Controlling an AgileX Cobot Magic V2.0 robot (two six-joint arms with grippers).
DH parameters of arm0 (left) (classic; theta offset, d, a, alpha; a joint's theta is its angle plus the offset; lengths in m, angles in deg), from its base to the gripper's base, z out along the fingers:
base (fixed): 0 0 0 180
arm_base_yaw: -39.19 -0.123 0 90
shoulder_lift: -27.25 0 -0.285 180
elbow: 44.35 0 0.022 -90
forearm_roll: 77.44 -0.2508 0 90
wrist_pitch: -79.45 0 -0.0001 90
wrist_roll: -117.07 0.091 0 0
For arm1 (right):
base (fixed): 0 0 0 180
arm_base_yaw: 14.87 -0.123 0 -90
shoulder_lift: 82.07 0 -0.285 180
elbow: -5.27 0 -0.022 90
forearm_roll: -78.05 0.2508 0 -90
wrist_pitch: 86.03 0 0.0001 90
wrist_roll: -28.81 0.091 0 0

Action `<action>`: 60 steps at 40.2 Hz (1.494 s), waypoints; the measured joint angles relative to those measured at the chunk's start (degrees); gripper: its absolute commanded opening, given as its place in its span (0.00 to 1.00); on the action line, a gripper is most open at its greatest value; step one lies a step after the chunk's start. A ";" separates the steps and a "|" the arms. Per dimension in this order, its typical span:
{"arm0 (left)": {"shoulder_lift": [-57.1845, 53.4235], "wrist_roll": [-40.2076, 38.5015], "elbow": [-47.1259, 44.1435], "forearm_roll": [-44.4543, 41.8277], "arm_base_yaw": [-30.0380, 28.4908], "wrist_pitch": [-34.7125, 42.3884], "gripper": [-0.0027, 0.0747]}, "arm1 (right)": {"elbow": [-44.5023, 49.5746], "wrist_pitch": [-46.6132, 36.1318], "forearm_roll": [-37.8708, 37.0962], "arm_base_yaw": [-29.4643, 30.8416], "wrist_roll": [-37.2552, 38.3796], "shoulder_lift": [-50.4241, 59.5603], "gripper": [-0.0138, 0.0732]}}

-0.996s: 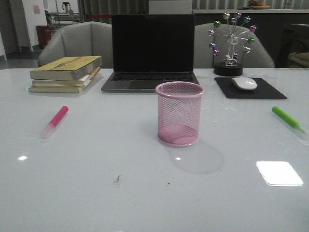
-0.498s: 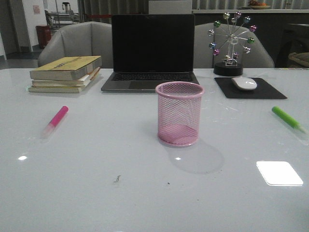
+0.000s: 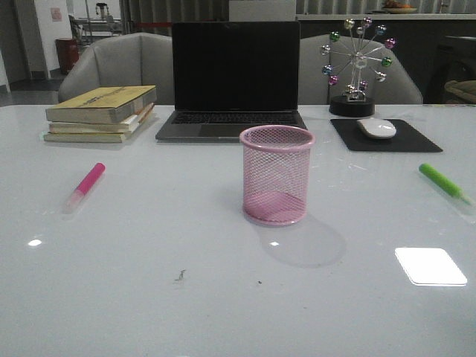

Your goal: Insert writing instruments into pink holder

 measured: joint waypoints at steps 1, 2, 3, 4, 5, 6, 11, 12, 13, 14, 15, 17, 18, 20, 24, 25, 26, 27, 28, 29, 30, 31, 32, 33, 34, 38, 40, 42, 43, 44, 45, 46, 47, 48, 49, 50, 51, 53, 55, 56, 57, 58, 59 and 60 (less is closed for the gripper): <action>0.00 0.00 0.93 0.16 0.00 -0.74 0.15 | -1.61 1.65 0.01 0.00 0.23 0.00 0.28; 0.00 0.00 1.74 0.33 0.00 -1.70 0.15 | -2.93 3.18 0.01 0.00 0.24 0.00 0.28; 0.00 -0.09 2.63 0.44 0.00 -2.43 0.15 | -4.36 5.22 0.01 0.00 0.34 0.00 0.28; 0.00 -0.09 3.98 0.56 0.00 -3.22 0.15 | -6.36 6.86 0.01 0.00 0.50 0.00 0.28; 0.00 -0.09 5.06 0.56 0.00 -4.39 0.15 | -8.51 9.16 0.01 0.00 0.49 0.00 0.28; 0.00 -0.09 6.49 0.67 0.00 -5.26 0.15 | -10.19 11.06 0.01 0.00 0.49 -0.32 0.28; 2.70 -0.09 13.13 0.76 0.00 -13.79 0.15 | -21.27 26.12 -0.99 0.00 0.62 -5.42 0.28; 4.06 -0.09 14.48 0.76 0.00 -15.33 0.15 | -22.92 29.48 -1.49 0.00 0.62 -6.62 0.28; 5.22 -0.09 15.77 0.76 0.00 -17.38 0.15 | -25.09 31.82 -1.91 0.00 0.62 -8.28 0.28; 6.93 -0.09 16.71 0.76 0.00 -19.27 0.15 | -26.65 34.82 -2.55 0.00 0.62 -9.57 0.28; 8.36 -0.09 17.96 0.76 0.00 -20.66 0.15 | -28.67 36.89 -3.09 0.00 0.62 -11.34 0.28; 11.92 -0.09 20.17 0.76 0.00 -23.36 0.15 | -32.08 41.07 -4.13 0.00 0.62 -14.43 0.28; 14.12 -0.09 21.14 0.90 0.00 -24.65 0.15 | -33.98 42.99 -4.38 0.00 0.62 -16.23 0.28; 18.04 -0.09 23.90 1.29 0.00 -26.40 0.15 | -37.11 45.61 -4.77 0.00 0.62 -19.33 0.28; 26.09 -0.09 29.26 2.75 0.00 -28.80 0.15 | -42.99 48.59 -5.29 0.00 0.62 -25.49 0.28; 28.96 -0.09 30.90 2.99 0.00 -29.51 0.15 | -44.54 49.00 -5.42 0.00 0.62 -27.21 0.28; 30.66 -0.09 32.54 3.20 0.00 -29.90 0.15 | -45.97 49.16 -5.42 0.00 0.62 -28.87 0.28; 32.88 -0.09 33.77 3.21 0.00 -30.27 0.15 | -47.26 49.26 -5.54 0.00 0.62 -30.51 0.28; 34.52 -0.09 34.98 3.29 0.00 -30.56 0.15 | -47.87 49.40 -5.54 0.00 0.62 -31.32 0.28; 36.13 -0.09 36.60 3.29 0.00 -30.90 0.15 | -49.00 49.39 -5.54 0.00 0.62 -32.86 0.28; 38.23 -0.09 37.83 3.34 0.00 -31.43 0.15 | -49.98 49.39 -5.54 0.00 0.62 -34.35 0.28; 39.76 -0.09 39.46 3.34 0.00 -31.85 0.15 | -50.61 49.39 -5.54 0.00 0.62 -35.44 0.28; 41.75 -0.09 40.64 3.44 0.00 -32.45 0.15 | -51.32 49.39 -5.54 0.00 0.62 -36.80 0.28; 43.62 -0.09 42.54 3.43 0.00 -33.08 0.15 | -51.88 49.39 -5.54 0.00 0.62 -38.06 0.28; 44.92 -0.09 43.28 3.59 0.00 -33.49 0.15 | -52.18 49.39 -5.54 0.00 0.62 -38.91 0.28; 50.58 -0.09 47.66 3.96 0.00 -34.99 0.15 | -52.59 47.64 -5.54 0.00 0.62 -42.29 0.28; 52.56 -0.09 49.14 4.14 0.00 -35.53 0.15 | -52.69 46.31 -5.54 0.00 0.62 -43.37 0.28; 54.23 -0.09 49.76 4.24 0.00 -35.64 0.15 | -52.69 45.00 -5.54 0.00 0.62 -44.26 0.28; 54.84 -0.09 49.92 4.37 0.00 -35.75 0.15 | -52.69 44.51 -5.54 0.00 0.62 -44.59 0.28; 55.58 -0.09 50.03 4.55 0.00 -35.72 0.15 | -52.69 44.00 -5.54 0.00 0.62 -44.94 0.28; 56.09 -0.09 50.17 4.68 0.00 -35.72 0.15 | -52.69 43.62 -5.54 0.00 0.62 -45.07 0.28; 56.87 -0.09 50.17 4.79 0.00 -35.72 0.15 | -52.69 43.00 -5.54 0.00 0.62 -45.34 0.28; 57.27 -0.09 50.17 4.92 0.00 -35.72 0.15 | -52.69 42.63 -5.54 0.00 0.62 -45.44 0.28; 57.75 -0.09 50.17 4.93 0.00 -35.72 0.15 | -52.69 42.24 -5.54 0.00 0.62 -45.58 0.28; 57.95 -0.09 50.17 5.05 0.00 -35.59 0.15 | -52.69 42.08 -5.54 0.00 0.62 -45.70 0.28; 58.35 -0.09 50.17 5.07 0.00 -35.44 0.15 | -52.69 41.84 -5.54 0.00 0.62 -45.82 0.28; 58.68 -0.09 50.17 5.17 0.00 -35.33 0.15 | -52.69 41.59 -5.54 0.00 0.62 -45.95 0.28; 59.00 -0.09 50.17 5.19 0.00 -35.04 0.15 | -52.69 41.19 -5.54 0.00 0.62 -46.07 0.28; 59.09 -0.09 50.17 5.30 0.00 -34.45 0.15 | -52.69 40.29 -5.54 0.00 0.62 -46.06 0.28; 59.09 -0.09 50.17 5.30 0.00 -34.29 0.15 | -52.69 39.87 -5.54 0.00 0.62 -46.16 0.28; 59.09 -0.09 50.17 5.30 0.00 -34.06 0.15 | -52.69 39.31 -5.54 0.00 0.62 -46.14 0.28; 59.09 -0.09 50.17 5.30 0.00 -33.96 0.15 | -52.69 38.75 -5.54 0.00 0.62 -46.14 0.28; 59.09 -0.09 50.17 5.30 0.00 -33.84 0.15 | -52.69 38.34 -5.54 0.00 0.62 -46.14 0.28; 59.09 -0.09 50.17 5.30 0.00 -33.75 0.15 | -52.69 37.82 -5.54 0.00 0.62 -46.18 0.28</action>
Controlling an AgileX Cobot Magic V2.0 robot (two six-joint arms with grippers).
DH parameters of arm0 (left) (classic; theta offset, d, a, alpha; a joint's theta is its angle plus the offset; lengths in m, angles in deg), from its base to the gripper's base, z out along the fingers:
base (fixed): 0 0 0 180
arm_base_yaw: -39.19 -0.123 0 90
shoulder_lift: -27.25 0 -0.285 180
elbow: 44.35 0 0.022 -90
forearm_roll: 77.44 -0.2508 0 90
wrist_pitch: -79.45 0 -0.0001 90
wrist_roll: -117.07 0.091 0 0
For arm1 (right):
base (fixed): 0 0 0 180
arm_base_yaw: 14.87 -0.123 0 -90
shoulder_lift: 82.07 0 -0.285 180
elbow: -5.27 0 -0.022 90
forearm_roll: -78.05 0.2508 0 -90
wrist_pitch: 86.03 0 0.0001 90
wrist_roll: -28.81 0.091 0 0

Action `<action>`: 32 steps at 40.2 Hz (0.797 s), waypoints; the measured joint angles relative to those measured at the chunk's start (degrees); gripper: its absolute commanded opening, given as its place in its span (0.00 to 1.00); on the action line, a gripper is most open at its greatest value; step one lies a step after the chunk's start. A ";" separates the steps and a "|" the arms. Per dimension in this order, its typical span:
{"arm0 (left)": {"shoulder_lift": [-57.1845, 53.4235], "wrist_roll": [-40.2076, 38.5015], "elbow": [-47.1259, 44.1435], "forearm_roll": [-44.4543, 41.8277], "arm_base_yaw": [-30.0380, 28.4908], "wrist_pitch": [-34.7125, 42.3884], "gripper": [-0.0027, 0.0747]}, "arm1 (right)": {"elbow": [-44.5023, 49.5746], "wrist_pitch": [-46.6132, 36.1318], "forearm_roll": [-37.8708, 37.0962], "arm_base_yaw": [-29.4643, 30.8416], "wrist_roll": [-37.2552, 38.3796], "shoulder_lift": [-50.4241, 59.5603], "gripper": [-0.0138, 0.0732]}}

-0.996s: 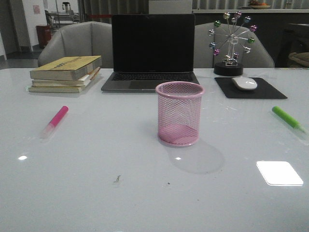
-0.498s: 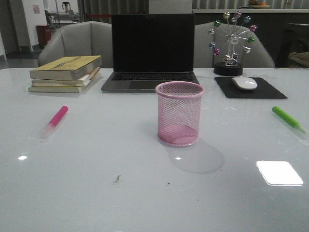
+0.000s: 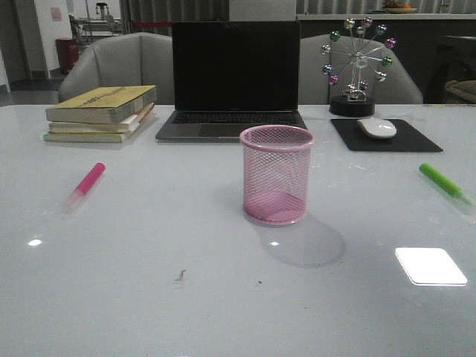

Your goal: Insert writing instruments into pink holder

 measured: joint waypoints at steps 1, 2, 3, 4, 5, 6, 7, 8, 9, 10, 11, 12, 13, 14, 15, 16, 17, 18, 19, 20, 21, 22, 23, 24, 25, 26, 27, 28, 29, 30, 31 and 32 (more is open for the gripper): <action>0.00 0.00 0.00 0.00 0.00 0.05 0.15 | 0.00 -0.44 0.00 0.00 0.00 -0.11 0.28; 0.00 0.00 0.00 0.00 0.00 0.15 0.15 | 0.00 -0.81 0.00 0.00 0.00 -0.11 0.28; 0.00 0.00 0.00 0.00 0.00 0.19 0.15 | 0.00 -0.93 0.00 0.00 0.00 -0.11 0.28; 0.00 0.00 0.00 0.00 0.00 0.29 0.15 | 0.00 -1.18 0.00 0.00 0.00 -0.11 0.28; 0.00 0.00 0.00 0.00 0.00 0.34 0.15 | 0.00 -1.29 0.00 0.00 0.00 -0.11 0.28; 0.00 0.11 0.00 0.00 0.00 0.44 0.15 | 0.00 -1.28 0.00 0.00 0.00 -0.14 0.28; 0.00 0.24 0.00 0.00 0.00 0.58 0.15 | 0.00 -1.28 0.00 0.00 0.00 -0.14 0.28; 0.00 0.57 0.00 0.00 0.00 0.57 0.15 | 0.00 -1.28 0.00 0.00 0.00 -0.14 0.28; 0.00 0.83 0.00 0.00 0.00 0.57 0.15 | 0.00 -1.16 0.00 0.00 0.00 -0.14 0.28; 0.00 1.06 0.00 0.00 0.00 0.57 0.15 | 0.00 -1.02 0.00 0.00 0.00 -0.14 0.28; 0.00 1.21 0.00 0.00 0.00 0.46 0.15 | 0.00 -0.77 0.00 0.00 0.00 -0.14 0.28; 0.00 1.18 0.00 -0.12 0.00 0.35 0.15 | 0.00 -0.56 0.00 0.00 0.00 -0.14 0.28; 0.00 1.23 0.00 -0.38 0.00 0.01 0.15 | 0.00 -0.16 0.00 0.00 0.00 -0.14 0.28; 0.00 1.33 0.00 -0.39 0.00 -0.15 0.15 | 0.00 0.24 0.00 0.00 0.11 -0.14 0.28; 0.00 1.46 0.00 -0.48 0.00 -0.55 0.15 | 0.00 0.65 0.00 0.00 0.11 -0.23 0.28; 0.00 1.70 0.00 -0.63 0.00 -0.85 0.15 | 0.00 1.00 0.00 0.00 0.11 -0.37 0.28; 0.00 2.19 0.00 -0.63 0.00 -1.11 0.15 | 0.00 1.26 0.00 0.00 0.11 -0.52 0.28; 0.00 2.60 0.00 -0.77 0.00 -1.39 0.15 | 0.00 1.37 0.00 0.00 0.11 -0.49 0.28; 0.00 3.11 0.00 -0.76 0.00 -1.70 0.15 | 0.00 1.61 0.00 0.00 0.11 -0.59 0.28; 0.00 3.47 0.00 -0.76 0.00 -1.83 0.15 | 0.00 1.97 -0.12 0.00 0.11 -0.86 0.28; 0.00 3.71 0.00 -0.80 0.00 -2.25 0.15 | -0.02 2.22 -0.12 0.00 0.11 -1.16 0.28; 0.00 3.84 0.00 -0.80 0.00 -2.44 0.15 | -0.02 2.49 -0.23 0.00 0.11 -1.30 0.28; 0.00 4.08 0.00 -0.80 0.00 -2.60 0.15 | -0.02 2.78 -0.21 0.00 0.11 -1.76 0.28; 0.00 4.08 0.00 -0.80 0.00 -2.74 0.15 | -0.02 3.04 -0.21 0.00 0.11 -1.89 0.28; 0.00 4.08 0.00 -0.80 0.00 -2.95 0.15 | -0.02 3.21 -0.21 0.00 0.11 -2.26 0.28; 0.00 4.18 0.00 -0.80 0.00 -3.00 0.15 | -0.02 3.50 -0.35 0.00 0.11 -2.61 0.28; 0.00 4.18 0.00 -0.80 0.00 -3.15 0.15 | -0.02 3.60 -0.46 0.00 0.11 -2.77 0.28; 0.00 4.18 0.00 -0.80 0.00 -3.26 0.15 | -0.02 3.60 -0.45 0.00 0.11 -3.18 0.28; 0.00 4.18 0.00 -0.80 0.00 -3.26 0.15 | -0.02 3.60 -0.45 0.00 0.11 -3.40 0.28; 0.00 4.18 0.00 -0.80 0.00 -3.26 0.15 | -0.02 3.60 -0.45 0.00 0.11 -3.72 0.28; 0.00 4.18 0.00 -0.80 0.00 -3.26 0.15 | -0.02 3.60 -0.45 0.00 0.11 -3.84 0.28; 0.00 4.18 0.00 -0.80 0.00 -3.26 0.15 | -0.02 3.60 -0.45 0.00 0.11 -4.15 0.28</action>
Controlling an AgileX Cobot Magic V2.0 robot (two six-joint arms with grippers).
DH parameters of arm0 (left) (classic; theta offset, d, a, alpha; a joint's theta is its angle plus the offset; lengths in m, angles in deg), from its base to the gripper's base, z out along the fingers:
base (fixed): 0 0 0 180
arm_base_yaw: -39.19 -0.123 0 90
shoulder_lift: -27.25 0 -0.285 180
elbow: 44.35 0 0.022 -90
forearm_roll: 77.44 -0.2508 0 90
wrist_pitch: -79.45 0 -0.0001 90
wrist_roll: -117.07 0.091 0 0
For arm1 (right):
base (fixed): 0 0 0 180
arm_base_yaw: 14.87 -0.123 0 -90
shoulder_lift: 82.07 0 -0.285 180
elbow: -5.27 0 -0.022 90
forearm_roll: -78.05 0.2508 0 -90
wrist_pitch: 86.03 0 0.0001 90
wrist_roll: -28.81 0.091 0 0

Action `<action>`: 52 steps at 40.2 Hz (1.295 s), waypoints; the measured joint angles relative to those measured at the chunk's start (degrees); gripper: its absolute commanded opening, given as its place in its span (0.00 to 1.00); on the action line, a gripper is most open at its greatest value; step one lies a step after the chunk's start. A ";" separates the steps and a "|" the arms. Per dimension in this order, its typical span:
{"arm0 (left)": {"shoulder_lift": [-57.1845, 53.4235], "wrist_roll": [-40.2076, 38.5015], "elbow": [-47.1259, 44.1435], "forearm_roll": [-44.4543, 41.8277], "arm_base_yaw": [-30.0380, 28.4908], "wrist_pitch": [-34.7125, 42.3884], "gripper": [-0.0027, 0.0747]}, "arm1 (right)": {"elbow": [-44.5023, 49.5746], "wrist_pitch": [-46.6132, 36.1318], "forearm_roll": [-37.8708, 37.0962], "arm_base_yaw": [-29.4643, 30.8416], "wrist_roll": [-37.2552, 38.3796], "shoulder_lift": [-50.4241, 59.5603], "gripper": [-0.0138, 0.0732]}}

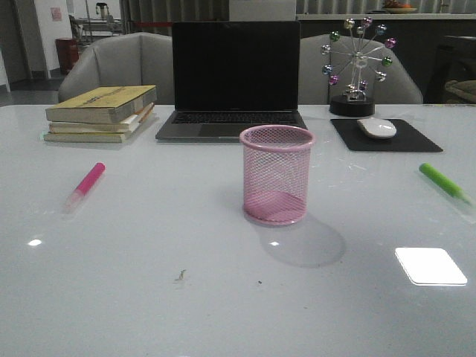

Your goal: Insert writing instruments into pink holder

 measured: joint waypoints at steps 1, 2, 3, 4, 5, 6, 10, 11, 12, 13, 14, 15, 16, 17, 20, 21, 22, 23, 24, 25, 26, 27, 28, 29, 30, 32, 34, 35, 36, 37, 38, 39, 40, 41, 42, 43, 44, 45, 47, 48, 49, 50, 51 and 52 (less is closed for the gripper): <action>0.00 0.00 0.00 0.00 0.00 0.00 0.15 | 0.00 0.00 0.00 0.00 0.00 -0.13 0.28; 0.00 0.00 0.00 0.00 0.00 0.00 0.15 | 0.00 0.00 0.00 0.00 0.00 -0.31 0.28; 0.00 0.00 0.00 0.00 0.00 0.00 0.15 | 0.00 0.00 0.00 0.00 0.00 -0.52 0.28; 0.00 0.00 0.00 0.00 0.00 0.00 0.15 | 0.00 0.00 0.00 0.00 0.00 -0.71 0.28; 0.00 0.00 0.00 0.00 0.00 0.00 0.15 | 0.00 0.00 0.00 0.00 0.00 -0.77 0.28; 0.00 0.00 0.00 0.00 0.00 0.00 0.15 | 0.00 0.00 0.00 0.00 0.00 -0.88 0.28; 0.00 0.00 0.00 0.00 0.00 -0.11 0.15 | 0.00 -0.10 0.00 0.00 0.00 -0.99 0.28; 0.00 0.00 0.00 0.00 0.00 -0.11 0.15 | 0.00 -0.10 -0.38 0.00 0.00 -0.99 0.28; 0.00 0.00 0.00 0.00 0.00 -0.11 0.15 | 0.00 -0.24 -0.38 0.00 0.00 -0.99 0.28; 0.09 0.00 0.00 0.00 0.00 -0.11 0.15 | 0.00 -0.22 -0.38 0.00 0.00 -0.99 0.28; 0.09 0.00 0.00 0.00 0.00 -0.11 0.15 | 0.00 -0.22 -0.38 0.00 0.00 -0.99 0.29; 0.09 0.00 0.00 0.00 0.00 -0.11 0.15 | 0.00 -0.22 -0.38 0.00 0.00 -1.10 0.29; 0.09 0.00 0.00 0.00 0.00 -0.11 0.15 | 0.00 -0.22 -0.38 0.00 0.00 -1.10 0.29; 0.14 0.00 0.00 0.00 0.00 -0.11 0.15 | 0.00 -0.22 -0.38 0.00 0.00 -1.10 0.29; 0.36 0.00 0.00 -0.23 0.00 -0.11 0.16 | 0.00 -0.22 -0.38 0.00 0.00 -1.33 0.29; 0.51 0.00 0.00 -0.55 0.00 0.01 0.17 | 0.00 -0.22 -0.38 0.00 0.00 -1.47 0.31; 0.61 0.02 0.00 -0.98 0.00 0.01 0.18 | 0.00 -0.22 -0.38 0.00 0.00 -1.60 0.34; 0.75 0.13 0.00 -1.30 0.00 0.15 0.21 | 0.00 -0.22 -0.38 0.00 0.00 -1.70 0.37; 1.03 0.13 0.00 -1.61 0.00 0.13 0.23 | 0.00 -0.31 -0.38 0.00 0.00 -1.74 0.40; 1.17 0.13 0.00 -1.85 0.00 0.13 0.25 | 0.00 -0.35 -0.38 0.00 0.00 -1.85 0.46; 1.41 0.23 0.00 -1.87 0.00 0.13 0.28 | 0.00 -0.56 -0.38 0.00 0.00 -1.99 0.51; 1.56 0.23 0.00 -2.01 0.00 0.13 0.31 | 0.00 -0.58 -0.38 0.00 0.00 -2.09 0.57; 1.70 0.23 0.00 -2.01 0.00 0.13 0.34 | 0.00 -0.75 -0.38 0.00 0.00 -2.21 0.62; 1.97 0.23 0.00 -2.13 0.00 0.13 0.36 | 0.00 -1.07 -0.38 0.00 0.00 -2.31 0.67; 2.09 0.34 0.00 -2.23 0.00 0.13 0.40 | 0.00 -1.21 -0.38 0.00 0.00 -2.45 0.72; 2.65 0.34 0.00 -2.22 0.00 0.26 0.45 | 0.00 -1.82 -0.38 0.00 0.00 -2.73 0.79; 3.07 0.34 0.00 -2.22 0.00 0.40 0.50 | 0.00 -2.44 -0.38 0.00 0.00 -3.11 0.83; 3.22 0.34 0.00 -2.22 0.00 0.54 0.53 | 0.00 -2.71 -0.38 0.00 0.00 -3.40 0.85; 3.47 0.34 0.00 -2.22 0.00 0.91 0.55 | 0.00 -2.97 -0.38 0.00 0.00 -3.71 0.85; 3.70 0.34 0.00 -2.22 0.00 1.14 0.57 | 0.00 -3.11 -0.68 0.00 0.00 -3.84 0.85; 3.86 0.34 0.00 -2.22 0.00 1.40 0.58 | 0.00 -3.22 -0.84 0.00 0.00 -4.11 0.85; 4.13 0.34 0.00 -2.22 0.00 1.76 0.60 | 0.00 -3.45 -0.96 0.00 0.00 -4.43 0.85; 4.45 0.34 0.00 -2.22 0.00 1.98 0.61 | 0.00 -3.50 -1.09 0.00 0.00 -4.58 0.85; 4.58 0.34 0.00 -2.22 0.00 2.43 0.61 | 0.00 -3.50 -1.17 0.00 0.00 -4.99 0.85; 4.88 0.34 0.00 -2.22 0.00 2.83 0.61 | 0.00 -3.57 -1.33 0.00 0.00 -5.29 0.85; 5.12 0.34 0.00 -2.22 0.00 3.20 0.61 | 0.00 -3.57 -1.37 0.00 0.00 -5.55 0.85; 5.40 0.34 0.00 -2.22 0.00 3.65 0.61 | 0.00 -3.57 -1.47 0.00 0.00 -5.85 0.85; 5.53 0.34 0.00 -2.22 0.00 4.07 0.61 | 0.00 -3.57 -1.51 0.00 0.00 -6.12 0.85; 6.06 0.34 0.00 -2.22 0.00 4.72 0.61 | 0.00 -3.65 -1.61 0.00 0.00 -6.69 0.85; 6.20 0.34 0.00 -2.22 0.00 4.96 0.61 | 0.00 -3.71 -1.61 0.00 0.00 -6.89 0.85; 6.48 0.34 0.03 -2.22 0.00 5.10 0.61 | 0.00 -3.79 -1.65 0.00 0.00 -7.29 0.85; 6.76 0.34 0.13 -2.22 0.00 5.24 0.61 | 0.00 -3.79 -1.65 0.00 0.00 -7.57 0.85; 7.07 0.34 0.13 -2.22 0.00 5.39 0.61 | 0.00 -3.85 -1.65 0.00 0.00 -7.92 0.85; 7.40 0.34 0.13 -2.22 0.00 5.39 0.61 | 0.00 -3.85 -1.74 0.00 0.00 -8.32 0.85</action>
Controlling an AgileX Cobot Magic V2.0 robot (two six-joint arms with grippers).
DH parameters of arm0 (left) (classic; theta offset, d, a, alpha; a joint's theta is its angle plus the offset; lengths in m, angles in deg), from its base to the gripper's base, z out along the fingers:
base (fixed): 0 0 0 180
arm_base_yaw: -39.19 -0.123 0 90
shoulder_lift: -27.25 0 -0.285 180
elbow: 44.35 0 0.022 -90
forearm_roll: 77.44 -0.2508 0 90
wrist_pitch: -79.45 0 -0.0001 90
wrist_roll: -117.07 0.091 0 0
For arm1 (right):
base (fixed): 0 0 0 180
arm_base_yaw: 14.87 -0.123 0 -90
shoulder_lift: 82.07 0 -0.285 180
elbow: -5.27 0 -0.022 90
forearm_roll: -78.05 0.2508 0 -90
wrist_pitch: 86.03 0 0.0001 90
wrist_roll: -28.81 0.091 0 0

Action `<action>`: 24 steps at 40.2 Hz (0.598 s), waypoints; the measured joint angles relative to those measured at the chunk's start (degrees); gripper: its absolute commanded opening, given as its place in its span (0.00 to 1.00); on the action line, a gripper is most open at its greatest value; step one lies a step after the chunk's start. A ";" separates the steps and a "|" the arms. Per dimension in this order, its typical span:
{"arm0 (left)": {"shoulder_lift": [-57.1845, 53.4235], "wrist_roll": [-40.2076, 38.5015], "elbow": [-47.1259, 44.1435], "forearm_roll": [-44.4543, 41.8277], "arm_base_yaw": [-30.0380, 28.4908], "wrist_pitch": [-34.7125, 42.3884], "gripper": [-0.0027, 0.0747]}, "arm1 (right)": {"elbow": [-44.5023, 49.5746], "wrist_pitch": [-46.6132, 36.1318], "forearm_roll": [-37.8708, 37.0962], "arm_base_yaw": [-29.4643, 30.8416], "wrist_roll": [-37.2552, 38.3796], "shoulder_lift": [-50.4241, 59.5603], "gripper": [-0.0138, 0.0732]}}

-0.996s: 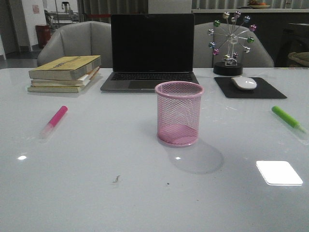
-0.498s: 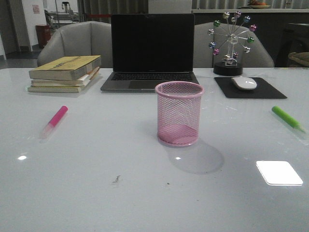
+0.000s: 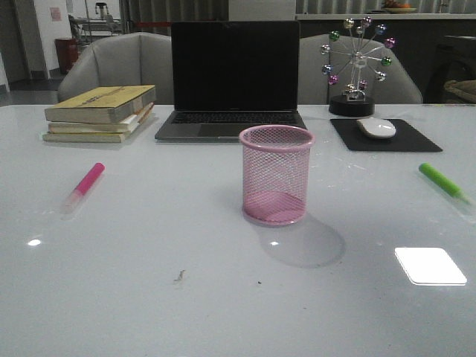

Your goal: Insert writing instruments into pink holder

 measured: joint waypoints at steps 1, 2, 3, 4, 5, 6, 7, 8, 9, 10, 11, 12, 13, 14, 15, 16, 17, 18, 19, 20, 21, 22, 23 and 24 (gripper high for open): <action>0.26 0.00 0.13 0.00 0.00 0.00 0.61 | -0.10 0.00 0.00 0.00 0.00 -0.15 0.85; 0.55 0.00 0.42 0.23 0.00 -0.34 0.61 | -0.10 0.13 0.00 0.00 0.00 -0.59 0.85; 1.01 0.00 0.76 0.40 0.00 -0.67 0.61 | -0.26 0.53 0.00 0.00 0.00 -1.06 0.85; 1.38 0.00 1.11 0.52 0.00 -1.22 0.61 | -0.56 0.94 0.00 0.00 0.00 -1.44 0.85; 1.78 0.00 1.50 0.66 0.00 -1.72 0.61 | -0.97 1.48 0.00 0.00 0.00 -1.88 0.85; 2.38 0.00 2.07 0.66 0.00 -2.18 0.61 | -1.37 2.38 0.00 0.00 0.00 -2.53 0.85; 2.86 0.00 2.57 0.79 0.00 -2.94 0.61 | -2.04 3.07 0.00 0.00 0.00 -3.06 0.85; 3.56 0.00 3.26 0.79 0.00 -3.43 0.61 | -2.62 4.09 0.00 0.00 0.00 -3.82 0.85; 4.12 0.00 3.82 0.87 0.00 -4.03 0.61 | -3.43 4.85 0.00 0.00 0.00 -4.42 0.85; 4.87 0.00 4.58 0.87 0.00 -4.32 0.61 | -4.07 5.76 0.00 0.00 0.00 -5.24 0.85; 5.63 0.00 5.37 0.87 0.00 -4.60 0.61 | -4.94 6.42 0.00 0.00 0.00 -5.87 0.85; 6.02 0.00 5.78 0.87 0.00 -4.92 0.61 | -5.62 7.01 0.00 0.00 0.00 -6.52 0.85; 6.81 0.00 6.64 0.87 0.00 -5.24 0.61 | -6.35 7.75 0.00 0.12 0.00 -7.40 0.85; 7.60 0.00 7.58 0.87 0.00 -5.76 0.61 | -7.32 8.25 0.00 0.31 0.00 -8.09 0.85; 8.24 0.00 8.36 0.87 0.00 -6.35 0.61 | -8.29 8.64 0.00 0.56 0.00 -9.01 0.85; 8.90 0.00 9.18 0.87 0.00 -6.67 0.61 | -8.76 9.03 0.00 0.76 0.00 -9.73 0.85; 9.83 0.00 10.03 0.87 0.00 -7.33 0.61 | -9.71 9.30 0.00 1.24 0.00 -10.46 0.85; 10.54 0.00 11.22 0.87 0.00 -8.14 0.61 | -10.69 9.73 0.00 1.74 0.00 -11.44 0.85; 11.51 0.00 12.44 0.87 0.00 -8.80 0.61 | -11.45 10.27 0.00 2.15 0.00 -12.45 0.85; 12.26 0.00 13.38 0.87 0.00 -9.69 0.61 | -12.50 10.78 0.00 2.75 0.00 -13.21 0.85; 13.01 0.00 14.33 0.87 0.00 -10.30 0.61 | -13.28 11.34 0.00 3.23 0.00 -13.98 0.85; 14.04 0.00 15.56 0.87 0.00 -10.81 0.61 | -14.05 12.08 0.00 3.75 0.00 -15.03 0.85; 14.81 0.00 16.49 0.87 0.00 -11.55 0.61 | -15.10 12.71 0.00 4.46 0.00 -15.81 0.85; 15.58 0.00 17.39 0.87 0.00 -11.97 0.61 | -15.88 13.29 0.00 5.00 0.00 -16.60 0.85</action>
